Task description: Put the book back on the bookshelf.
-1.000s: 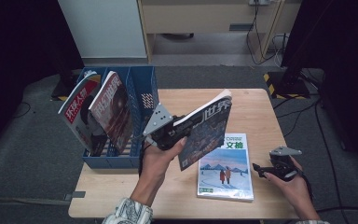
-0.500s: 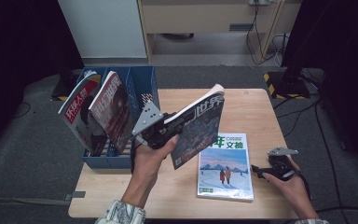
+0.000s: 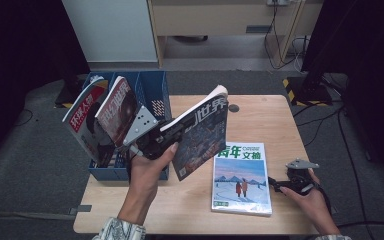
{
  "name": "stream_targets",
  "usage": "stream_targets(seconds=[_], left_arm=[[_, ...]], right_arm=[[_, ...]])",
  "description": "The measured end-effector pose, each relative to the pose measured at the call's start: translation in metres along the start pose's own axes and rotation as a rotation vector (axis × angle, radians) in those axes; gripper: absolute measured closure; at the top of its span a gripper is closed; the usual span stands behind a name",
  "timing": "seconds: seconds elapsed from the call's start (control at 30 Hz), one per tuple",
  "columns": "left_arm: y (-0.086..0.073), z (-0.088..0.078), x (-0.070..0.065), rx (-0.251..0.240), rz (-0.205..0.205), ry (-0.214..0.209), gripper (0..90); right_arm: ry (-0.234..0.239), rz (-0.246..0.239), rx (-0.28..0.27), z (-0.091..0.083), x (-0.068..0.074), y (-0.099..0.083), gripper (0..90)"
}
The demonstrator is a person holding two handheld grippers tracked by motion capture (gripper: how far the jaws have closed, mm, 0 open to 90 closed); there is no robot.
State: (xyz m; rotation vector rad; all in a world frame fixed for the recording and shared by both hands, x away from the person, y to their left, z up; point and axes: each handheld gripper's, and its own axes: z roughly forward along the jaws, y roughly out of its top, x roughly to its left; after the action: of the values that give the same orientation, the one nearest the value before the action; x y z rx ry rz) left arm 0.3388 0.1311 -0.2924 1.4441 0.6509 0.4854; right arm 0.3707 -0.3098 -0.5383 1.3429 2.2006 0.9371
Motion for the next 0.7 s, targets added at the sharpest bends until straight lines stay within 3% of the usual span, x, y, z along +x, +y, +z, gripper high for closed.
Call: stream_targets(seconds=[0.7], left_arm=[[0.011,-0.023,0.011,-0.027,-0.011,0.032,82.3]], right_arm=[[-0.009,0.004,0.001,0.0,0.001,0.0,6.5]])
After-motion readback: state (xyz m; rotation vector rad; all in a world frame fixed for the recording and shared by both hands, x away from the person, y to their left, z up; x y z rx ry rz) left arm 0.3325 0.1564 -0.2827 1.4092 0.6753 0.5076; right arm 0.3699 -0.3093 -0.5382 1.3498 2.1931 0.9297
